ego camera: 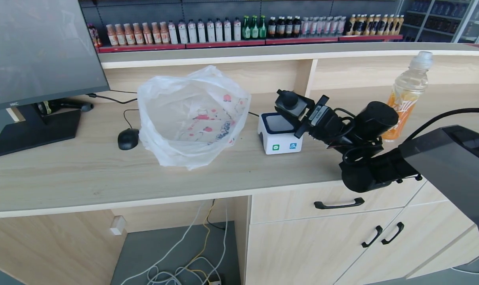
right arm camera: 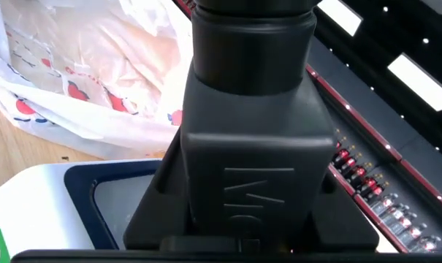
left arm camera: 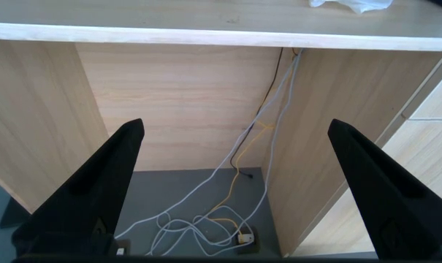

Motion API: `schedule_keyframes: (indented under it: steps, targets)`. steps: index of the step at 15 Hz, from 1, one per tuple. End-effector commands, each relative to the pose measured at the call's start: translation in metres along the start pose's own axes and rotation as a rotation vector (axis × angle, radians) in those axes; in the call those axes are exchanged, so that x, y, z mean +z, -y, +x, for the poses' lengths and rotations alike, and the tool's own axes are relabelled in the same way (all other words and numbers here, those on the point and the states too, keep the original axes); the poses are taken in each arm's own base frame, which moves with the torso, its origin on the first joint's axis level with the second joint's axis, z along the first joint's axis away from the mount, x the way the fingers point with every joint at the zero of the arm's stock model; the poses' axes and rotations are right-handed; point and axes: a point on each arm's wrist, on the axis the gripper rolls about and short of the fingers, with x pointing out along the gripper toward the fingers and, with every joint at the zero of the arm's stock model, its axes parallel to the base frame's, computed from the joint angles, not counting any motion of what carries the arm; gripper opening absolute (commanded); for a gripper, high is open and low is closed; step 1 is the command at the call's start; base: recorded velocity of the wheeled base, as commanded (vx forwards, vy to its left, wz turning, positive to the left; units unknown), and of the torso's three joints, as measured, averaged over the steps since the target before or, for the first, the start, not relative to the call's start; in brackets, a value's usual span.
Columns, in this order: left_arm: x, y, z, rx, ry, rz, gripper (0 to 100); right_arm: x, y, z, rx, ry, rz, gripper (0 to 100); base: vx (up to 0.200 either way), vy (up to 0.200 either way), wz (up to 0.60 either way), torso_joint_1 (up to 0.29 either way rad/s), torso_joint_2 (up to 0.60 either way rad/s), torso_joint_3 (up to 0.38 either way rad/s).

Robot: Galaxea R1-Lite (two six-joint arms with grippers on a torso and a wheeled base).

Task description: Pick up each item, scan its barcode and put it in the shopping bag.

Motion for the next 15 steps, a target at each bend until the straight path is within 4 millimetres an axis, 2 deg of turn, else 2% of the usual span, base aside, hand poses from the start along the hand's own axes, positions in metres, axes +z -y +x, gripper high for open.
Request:
schedule_keyframes:
  steps: [1,15]
  targets:
    - [0.0000,0.0000,0.0000,0.002,0.000,0.000,100,0.0012,-0.0005,0.0007,0.003,0.004,-0.001,0,0.000,0.000,0.00,0.000,0.00,0.000]
    - [0.0000,0.0000,0.0000,0.000,0.000,0.000,100,-0.0016,-0.0091,0.0017,0.015,0.000,0.014,0,0.000,0.000,0.00,0.000,0.00,0.000]
